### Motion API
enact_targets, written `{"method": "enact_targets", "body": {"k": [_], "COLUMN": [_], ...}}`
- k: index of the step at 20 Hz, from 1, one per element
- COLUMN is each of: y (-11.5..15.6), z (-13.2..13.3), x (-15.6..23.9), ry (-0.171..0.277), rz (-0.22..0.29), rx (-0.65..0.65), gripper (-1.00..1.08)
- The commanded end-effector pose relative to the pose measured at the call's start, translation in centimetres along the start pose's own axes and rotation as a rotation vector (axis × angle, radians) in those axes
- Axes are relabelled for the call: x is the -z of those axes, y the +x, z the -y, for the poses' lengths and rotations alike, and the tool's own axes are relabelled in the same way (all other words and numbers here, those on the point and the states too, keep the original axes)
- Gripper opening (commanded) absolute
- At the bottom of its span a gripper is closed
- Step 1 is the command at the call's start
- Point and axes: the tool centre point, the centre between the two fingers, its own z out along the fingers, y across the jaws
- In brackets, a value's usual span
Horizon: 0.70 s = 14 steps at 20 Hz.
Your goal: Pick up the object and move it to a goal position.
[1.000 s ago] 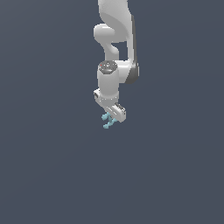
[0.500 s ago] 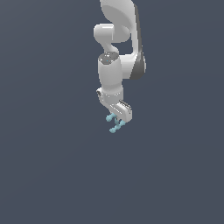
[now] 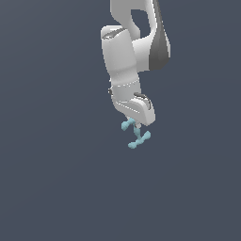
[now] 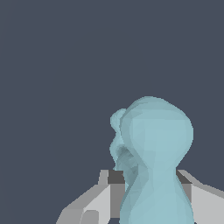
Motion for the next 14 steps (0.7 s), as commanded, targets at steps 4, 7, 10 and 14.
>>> {"method": "enact_targets", "body": {"k": [4,7,10,14], "y": [0.9,1.5,2.2,3.0], "z": [5.5,8.1,10.3,12.4], "x": [4.6,7.5,10.4,13.8], "ry": [0.162,0.248,0.331,0.422], "rz": [-0.011,-0.017,-0.024,-0.031], "rx": [-0.064,-0.098,-0.131,-0.167], "gripper": [-1.00,-1.00,-1.00,-1.00]}}
